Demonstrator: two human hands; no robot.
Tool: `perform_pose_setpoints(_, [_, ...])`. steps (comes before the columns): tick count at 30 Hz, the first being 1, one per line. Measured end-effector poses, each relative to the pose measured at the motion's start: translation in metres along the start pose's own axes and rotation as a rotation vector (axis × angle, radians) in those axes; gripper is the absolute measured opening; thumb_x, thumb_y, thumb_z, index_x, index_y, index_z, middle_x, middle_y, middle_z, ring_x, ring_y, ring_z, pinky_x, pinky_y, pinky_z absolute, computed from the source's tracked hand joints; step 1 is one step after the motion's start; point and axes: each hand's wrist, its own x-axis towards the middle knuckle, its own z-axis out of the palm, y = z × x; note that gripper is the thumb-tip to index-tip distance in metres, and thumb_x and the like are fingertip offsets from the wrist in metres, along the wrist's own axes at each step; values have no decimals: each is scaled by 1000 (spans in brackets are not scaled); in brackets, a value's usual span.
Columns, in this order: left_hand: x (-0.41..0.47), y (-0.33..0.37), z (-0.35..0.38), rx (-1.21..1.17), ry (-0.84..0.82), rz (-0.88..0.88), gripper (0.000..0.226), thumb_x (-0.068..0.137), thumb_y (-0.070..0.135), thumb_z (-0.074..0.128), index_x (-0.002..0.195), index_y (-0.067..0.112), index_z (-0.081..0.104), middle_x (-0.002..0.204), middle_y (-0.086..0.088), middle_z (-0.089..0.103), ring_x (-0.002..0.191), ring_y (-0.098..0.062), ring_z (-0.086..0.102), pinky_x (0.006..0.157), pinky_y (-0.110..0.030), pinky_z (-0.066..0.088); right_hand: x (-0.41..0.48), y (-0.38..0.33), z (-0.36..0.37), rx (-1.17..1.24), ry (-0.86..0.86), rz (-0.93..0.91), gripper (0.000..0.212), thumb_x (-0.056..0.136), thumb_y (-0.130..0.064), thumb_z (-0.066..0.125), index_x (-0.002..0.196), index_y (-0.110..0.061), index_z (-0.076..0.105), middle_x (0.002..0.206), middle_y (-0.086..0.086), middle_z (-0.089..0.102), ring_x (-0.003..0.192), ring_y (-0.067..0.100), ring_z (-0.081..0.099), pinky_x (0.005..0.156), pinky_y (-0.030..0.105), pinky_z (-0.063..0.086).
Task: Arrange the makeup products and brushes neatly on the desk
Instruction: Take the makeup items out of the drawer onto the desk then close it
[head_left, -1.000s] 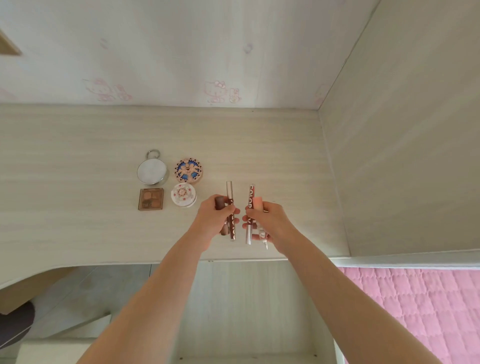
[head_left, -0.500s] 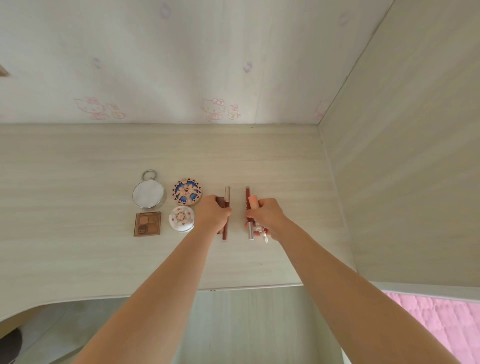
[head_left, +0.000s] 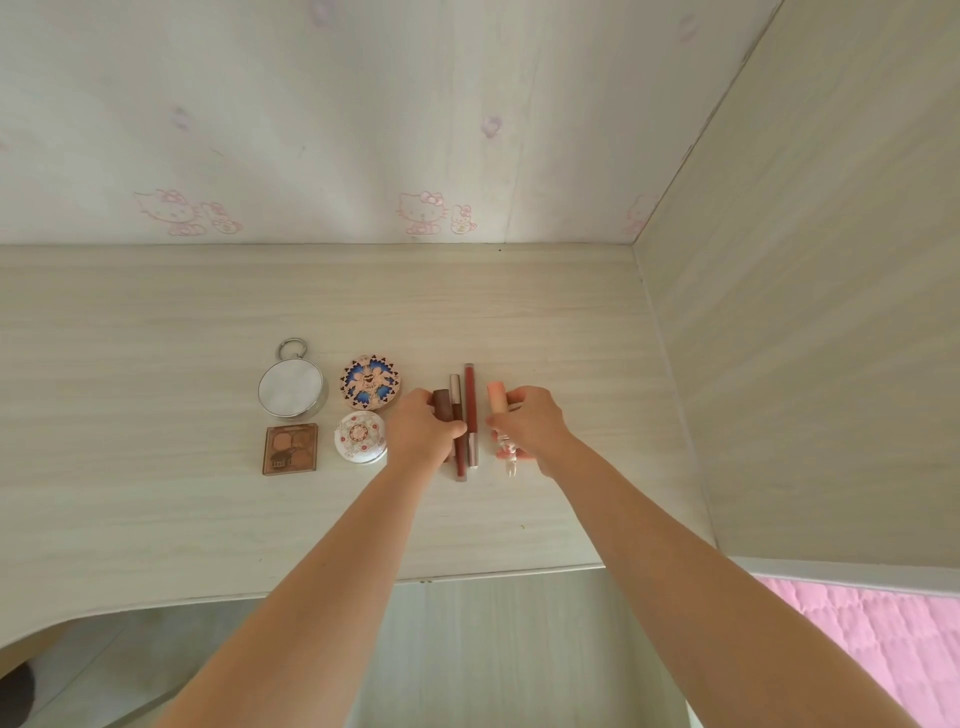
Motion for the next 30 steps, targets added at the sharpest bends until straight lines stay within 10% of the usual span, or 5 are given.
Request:
perform_pose_setpoints(7, [-3, -7, 7, 10, 138, 117, 34, 78, 7, 71, 105, 13, 51, 91, -3, 62, 85, -26, 64, 78, -41, 54, 3, 3, 1, -37, 25, -85, 45, 77, -8, 69, 119, -11, 55, 109, 6, 63, 96, 23, 64, 84, 41, 56])
perform_pose_setpoints(11, [-1, -8, 8, 101, 168, 147, 32, 78, 8, 70, 105, 7, 53, 94, -7, 64, 87, -24, 61, 77, -38, 51, 3, 5, 4, -137, 62, -170, 40, 78, -13, 69, 115, -14, 56, 100, -2, 64, 74, 5, 58, 57, 12, 43])
perform_pose_setpoints(19, [0, -12, 8, 203, 226, 163, 21, 88, 16, 63, 104, 4, 56, 101, -11, 61, 95, -26, 56, 82, -38, 47, 3, 4, 14, -369, 76, -253, 41, 84, -21, 69, 120, -12, 52, 114, 5, 56, 94, 25, 63, 84, 40, 53])
perform_pose_setpoints(30, [-2, -13, 7, 227, 201, 176, 20, 86, 15, 65, 102, 4, 61, 96, -10, 65, 93, -23, 59, 77, -31, 46, 0, 4, 14, -389, 67, -291, 34, 89, -20, 63, 120, -11, 54, 104, 8, 64, 97, 23, 61, 87, 37, 51])
